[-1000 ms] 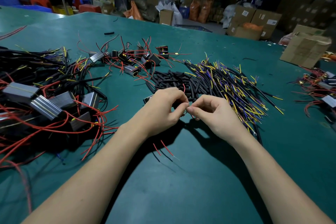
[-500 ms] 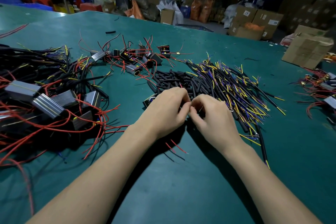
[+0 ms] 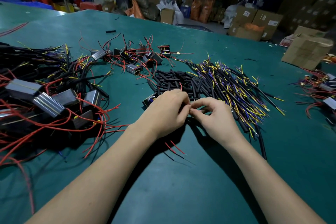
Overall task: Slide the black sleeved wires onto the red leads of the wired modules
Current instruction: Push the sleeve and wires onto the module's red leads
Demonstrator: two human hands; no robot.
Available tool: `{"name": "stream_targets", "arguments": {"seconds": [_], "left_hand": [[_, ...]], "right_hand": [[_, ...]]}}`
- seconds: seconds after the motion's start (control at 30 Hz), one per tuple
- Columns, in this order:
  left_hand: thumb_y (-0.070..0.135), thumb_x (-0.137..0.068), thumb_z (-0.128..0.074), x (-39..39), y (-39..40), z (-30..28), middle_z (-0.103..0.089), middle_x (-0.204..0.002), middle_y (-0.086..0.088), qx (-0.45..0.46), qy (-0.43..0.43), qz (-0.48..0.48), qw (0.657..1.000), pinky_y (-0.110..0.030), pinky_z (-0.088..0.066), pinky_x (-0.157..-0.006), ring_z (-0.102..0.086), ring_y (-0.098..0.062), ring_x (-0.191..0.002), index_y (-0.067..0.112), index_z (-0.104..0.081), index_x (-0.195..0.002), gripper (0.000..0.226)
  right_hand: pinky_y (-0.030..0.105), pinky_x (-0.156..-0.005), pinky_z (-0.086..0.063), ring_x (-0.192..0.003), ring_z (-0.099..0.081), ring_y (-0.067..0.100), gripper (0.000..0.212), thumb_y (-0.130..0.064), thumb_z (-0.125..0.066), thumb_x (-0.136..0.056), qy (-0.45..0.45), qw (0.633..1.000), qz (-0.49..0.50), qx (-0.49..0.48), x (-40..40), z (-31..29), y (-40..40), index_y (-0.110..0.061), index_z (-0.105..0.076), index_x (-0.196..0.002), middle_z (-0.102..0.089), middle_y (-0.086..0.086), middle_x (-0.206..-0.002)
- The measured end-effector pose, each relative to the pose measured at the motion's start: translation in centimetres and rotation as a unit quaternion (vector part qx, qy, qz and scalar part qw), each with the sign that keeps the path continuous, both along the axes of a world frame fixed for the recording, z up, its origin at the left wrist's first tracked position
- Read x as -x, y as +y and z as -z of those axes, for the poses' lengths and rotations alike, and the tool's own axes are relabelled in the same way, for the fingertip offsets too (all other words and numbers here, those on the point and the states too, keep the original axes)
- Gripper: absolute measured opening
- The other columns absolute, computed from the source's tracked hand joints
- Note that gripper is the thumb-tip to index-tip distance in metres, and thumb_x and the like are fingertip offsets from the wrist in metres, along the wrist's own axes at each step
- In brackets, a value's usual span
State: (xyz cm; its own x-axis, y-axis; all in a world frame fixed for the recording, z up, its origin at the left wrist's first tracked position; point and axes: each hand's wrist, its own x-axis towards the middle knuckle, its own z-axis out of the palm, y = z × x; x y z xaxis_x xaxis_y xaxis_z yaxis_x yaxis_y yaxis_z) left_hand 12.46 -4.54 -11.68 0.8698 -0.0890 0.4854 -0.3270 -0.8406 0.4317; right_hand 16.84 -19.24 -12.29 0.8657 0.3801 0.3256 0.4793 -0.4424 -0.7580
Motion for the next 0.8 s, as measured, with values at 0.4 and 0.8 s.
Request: {"name": "stream_targets", "arguments": {"seconds": [0.4, 0.8], "left_hand": [[0.021, -0.090, -0.054, -0.09, -0.29, 0.32, -0.064, -0.088, -0.006, 0.007, 0.033, -0.027, 0.999, -0.039, -0.045, -0.080, -0.056, -0.024, -0.086, 0.009, -0.064, -0.087, 0.016], [0.021, -0.086, -0.059, -0.47, 0.02, 0.08, -0.064, -0.068, -0.002, 0.126, 0.085, -0.075, 0.986, -0.029, -0.046, -0.062, -0.057, -0.019, -0.064, 0.014, -0.066, -0.073, 0.016]], "right_hand": [[0.043, -0.077, -0.049, -0.079, -0.061, 0.021, 0.005, -0.015, -0.078, -0.076, -0.102, 0.991, 0.030, 0.080, 0.20, -0.09, 0.02, -0.015, -0.072, -0.076, -0.065, 0.002, -0.086], [0.037, -0.069, -0.038, -0.078, -0.057, 0.032, 0.006, -0.013, -0.064, -0.088, -0.252, 0.948, 0.029, 0.192, 0.95, -0.32, 0.80, -0.008, -0.064, -0.086, -0.060, 0.006, -0.091]]}}
